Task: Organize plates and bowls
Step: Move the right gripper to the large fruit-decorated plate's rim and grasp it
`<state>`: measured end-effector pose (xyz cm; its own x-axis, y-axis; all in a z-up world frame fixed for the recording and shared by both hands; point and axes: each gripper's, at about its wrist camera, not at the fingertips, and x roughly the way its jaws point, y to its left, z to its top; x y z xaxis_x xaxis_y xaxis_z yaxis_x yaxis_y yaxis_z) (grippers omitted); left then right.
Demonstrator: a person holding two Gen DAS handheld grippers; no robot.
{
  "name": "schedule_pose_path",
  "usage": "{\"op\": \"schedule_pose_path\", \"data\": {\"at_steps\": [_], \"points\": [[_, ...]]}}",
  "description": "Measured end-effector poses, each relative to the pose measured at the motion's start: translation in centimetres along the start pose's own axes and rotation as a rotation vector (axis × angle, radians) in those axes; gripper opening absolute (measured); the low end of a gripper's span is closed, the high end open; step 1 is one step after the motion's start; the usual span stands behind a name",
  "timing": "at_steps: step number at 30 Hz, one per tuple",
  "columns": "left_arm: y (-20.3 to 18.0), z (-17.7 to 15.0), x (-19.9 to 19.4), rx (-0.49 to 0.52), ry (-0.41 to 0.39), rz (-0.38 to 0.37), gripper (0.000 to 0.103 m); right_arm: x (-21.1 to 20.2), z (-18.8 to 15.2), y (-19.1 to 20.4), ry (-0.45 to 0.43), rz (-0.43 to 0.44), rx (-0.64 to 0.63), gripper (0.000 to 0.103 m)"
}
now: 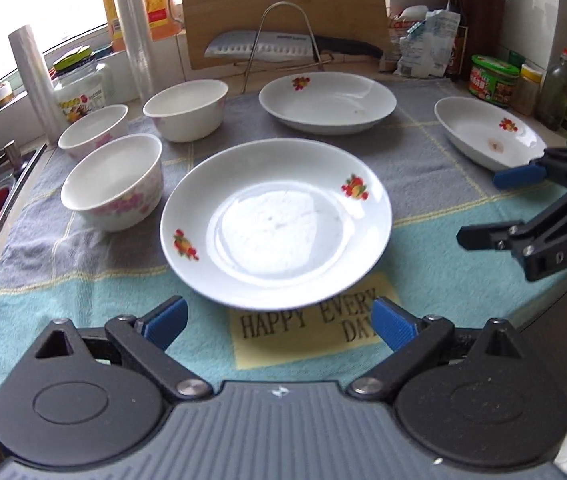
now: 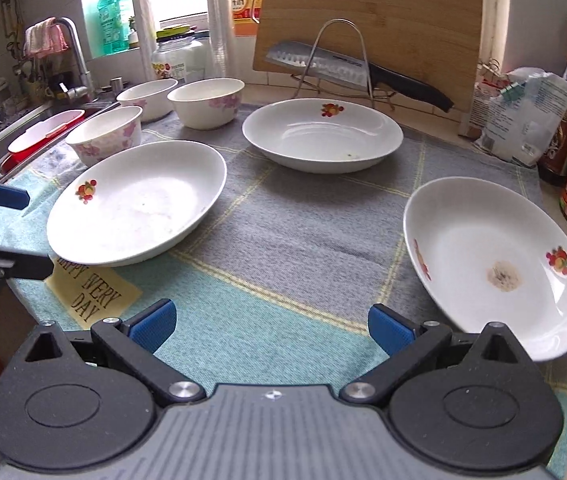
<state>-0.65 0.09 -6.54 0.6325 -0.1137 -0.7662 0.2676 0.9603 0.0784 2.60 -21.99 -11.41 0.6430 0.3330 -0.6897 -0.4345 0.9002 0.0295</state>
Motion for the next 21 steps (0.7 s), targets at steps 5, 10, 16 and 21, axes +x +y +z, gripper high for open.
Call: {"op": "schedule_pose_path", "data": {"at_steps": [5, 10, 16, 21], "points": [[1.3, -0.7, 1.5, -0.030, 0.041, -0.010, 0.098, 1.0, 1.3, 0.8, 0.010, 0.028, -0.019, 0.103], [2.0, -0.3, 2.7, 0.016, 0.046, -0.052, 0.098, 2.0, 2.3, 1.3, 0.030, 0.052, -0.026, 0.103], [3.2, 0.5, 4.0, 0.058, 0.054, -0.115, 0.099, 3.6, 4.0, 2.1, 0.063, 0.072, -0.030, 0.103], [4.4, 1.0, 4.9, 0.088, 0.031, -0.162, 0.102, 5.8, 5.5, 3.2, 0.099, 0.089, -0.037, 0.103]]}}
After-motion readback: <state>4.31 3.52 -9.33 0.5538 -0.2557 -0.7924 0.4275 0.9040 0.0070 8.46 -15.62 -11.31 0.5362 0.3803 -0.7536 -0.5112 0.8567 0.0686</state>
